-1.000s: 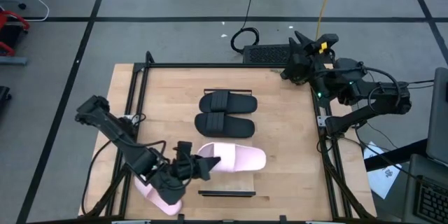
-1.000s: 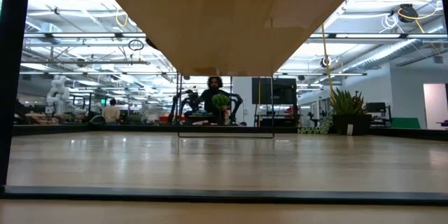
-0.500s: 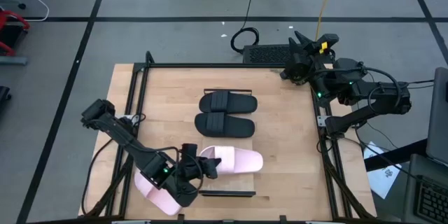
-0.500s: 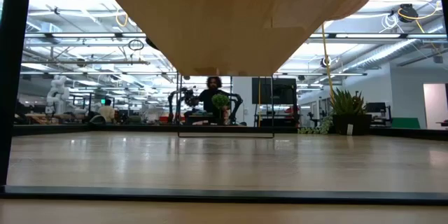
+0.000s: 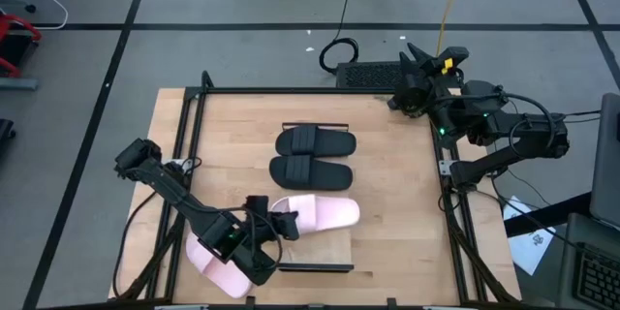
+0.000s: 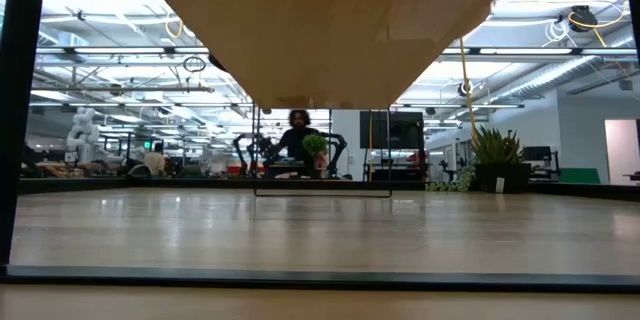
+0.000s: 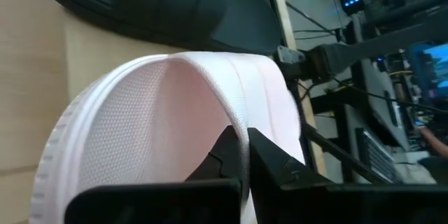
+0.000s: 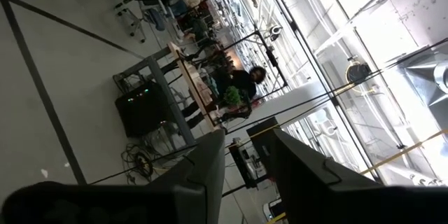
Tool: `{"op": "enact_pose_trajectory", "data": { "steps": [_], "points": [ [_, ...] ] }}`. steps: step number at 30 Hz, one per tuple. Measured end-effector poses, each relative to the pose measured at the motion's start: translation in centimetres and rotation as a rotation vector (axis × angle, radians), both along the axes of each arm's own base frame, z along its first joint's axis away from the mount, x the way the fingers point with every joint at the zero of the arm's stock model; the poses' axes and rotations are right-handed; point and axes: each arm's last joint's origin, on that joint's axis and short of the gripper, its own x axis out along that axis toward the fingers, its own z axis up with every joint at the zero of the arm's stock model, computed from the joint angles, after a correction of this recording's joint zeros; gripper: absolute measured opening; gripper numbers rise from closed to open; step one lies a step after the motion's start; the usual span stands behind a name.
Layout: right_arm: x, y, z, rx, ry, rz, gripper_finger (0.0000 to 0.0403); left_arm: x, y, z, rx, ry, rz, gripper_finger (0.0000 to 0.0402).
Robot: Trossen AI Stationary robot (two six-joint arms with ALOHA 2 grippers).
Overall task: Pick and place slides into the shelf
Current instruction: Put the right pink slide on the shelf
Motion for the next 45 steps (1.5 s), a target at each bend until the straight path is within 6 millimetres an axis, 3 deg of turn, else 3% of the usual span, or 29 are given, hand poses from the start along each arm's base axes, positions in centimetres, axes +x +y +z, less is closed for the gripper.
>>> {"op": "enact_pose_trajectory", "data": {
  "steps": [16, 30, 45],
  "points": [
    [0.0, 0.0, 0.0, 0.0, -0.002, 0.004, 0.0107, 0.0, 2.1, -0.7, 0.028, 0.168, 0.018, 0.0],
    [0.0, 0.0, 0.0, 0.0, -0.003, 0.005, 0.0107, 0.6, 3.6, -0.1, 0.059, 0.184, 0.014, 0.0],
    [0.0, 0.0, -0.1, 0.012, -0.018, 0.008, 0.0107, 0.7, 3.7, -0.2, 0.059, 0.203, -0.005, 0.0]
  ]
}}
